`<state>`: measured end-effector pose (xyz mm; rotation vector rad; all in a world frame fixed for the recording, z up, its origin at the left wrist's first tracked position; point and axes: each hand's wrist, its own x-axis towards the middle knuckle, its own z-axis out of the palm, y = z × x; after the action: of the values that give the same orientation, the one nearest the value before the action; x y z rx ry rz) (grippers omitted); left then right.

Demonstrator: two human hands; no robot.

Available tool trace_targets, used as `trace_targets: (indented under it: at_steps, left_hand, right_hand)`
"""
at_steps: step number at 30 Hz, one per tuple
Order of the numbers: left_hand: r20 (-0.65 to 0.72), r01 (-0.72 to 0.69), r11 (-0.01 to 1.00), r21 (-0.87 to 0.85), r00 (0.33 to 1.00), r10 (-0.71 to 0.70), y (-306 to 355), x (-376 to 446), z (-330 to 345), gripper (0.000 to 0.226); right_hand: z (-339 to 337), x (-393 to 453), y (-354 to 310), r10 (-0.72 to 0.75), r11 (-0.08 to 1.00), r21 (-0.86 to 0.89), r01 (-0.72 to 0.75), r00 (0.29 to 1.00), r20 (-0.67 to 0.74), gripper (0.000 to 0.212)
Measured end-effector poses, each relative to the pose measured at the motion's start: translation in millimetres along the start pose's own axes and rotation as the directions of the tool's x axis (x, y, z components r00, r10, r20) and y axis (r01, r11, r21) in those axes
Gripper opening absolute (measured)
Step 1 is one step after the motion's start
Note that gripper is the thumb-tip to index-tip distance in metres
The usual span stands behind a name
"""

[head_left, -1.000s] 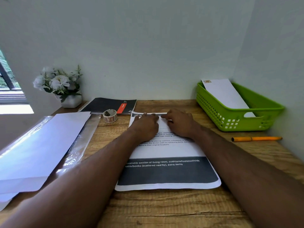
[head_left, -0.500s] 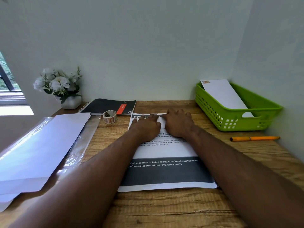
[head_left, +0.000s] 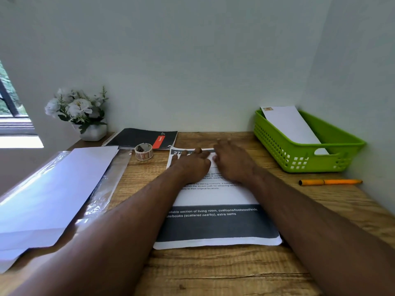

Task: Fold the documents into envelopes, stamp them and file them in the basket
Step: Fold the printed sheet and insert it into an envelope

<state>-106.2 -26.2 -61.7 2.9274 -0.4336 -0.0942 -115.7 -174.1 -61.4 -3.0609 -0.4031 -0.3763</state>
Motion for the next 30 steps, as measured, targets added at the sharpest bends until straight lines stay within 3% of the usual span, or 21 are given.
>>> trace_targets:
  at_steps: [2, 4, 16, 20, 22, 25, 30]
  left_hand:
    - [0.000, 0.002, 1.000, 0.024, 1.000, -0.002, 1, 1, 0, 0.052]
    - [0.011, -0.025, 0.997, 0.073, 1.000, 0.024, 1, 2, 1, 0.054]
    - [-0.141, 0.212, 0.951, 0.227, 0.973, -0.183, -18, -29, -8, 0.056]
    - [-0.279, 0.220, 0.960, 0.173, 0.946, -0.166, -20, -40, -17, 0.068]
    - [-0.398, 0.220, 0.969, 0.111, 0.903, -0.160, -24, -45, -37, 0.061]
    - [-0.479, 0.289, 0.957, 0.021, 0.843, -0.244, -55, -50, -70, 0.043]
    - [-0.316, 0.554, 0.817, -0.160, 0.755, -0.574, -125, -81, -71, 0.044]
  right_hand:
    - [7, 4, -3, -0.009, 0.995, 0.094, -0.008, 0.984, 0.180, 0.049]
    - [8, 4, -2, 0.003, 0.994, 0.109, -0.030, 0.971, 0.240, 0.051]
    - [0, 1, -6, 0.013, 0.991, 0.125, -0.047, 0.966, 0.258, 0.054]
    - [0, 1, -5, 0.006, 0.993, 0.112, -0.034, 0.971, 0.239, 0.054]
    - [-4, -1, -10, -0.012, 0.997, 0.072, 0.000, 0.985, 0.174, 0.053]
    - [-18, -5, -29, -0.126, 0.988, 0.093, 0.120, 0.990, 0.057, 0.052]
    - [-34, -24, -68, -0.375, 0.906, 0.245, 0.345, 0.923, 0.086, 0.051]
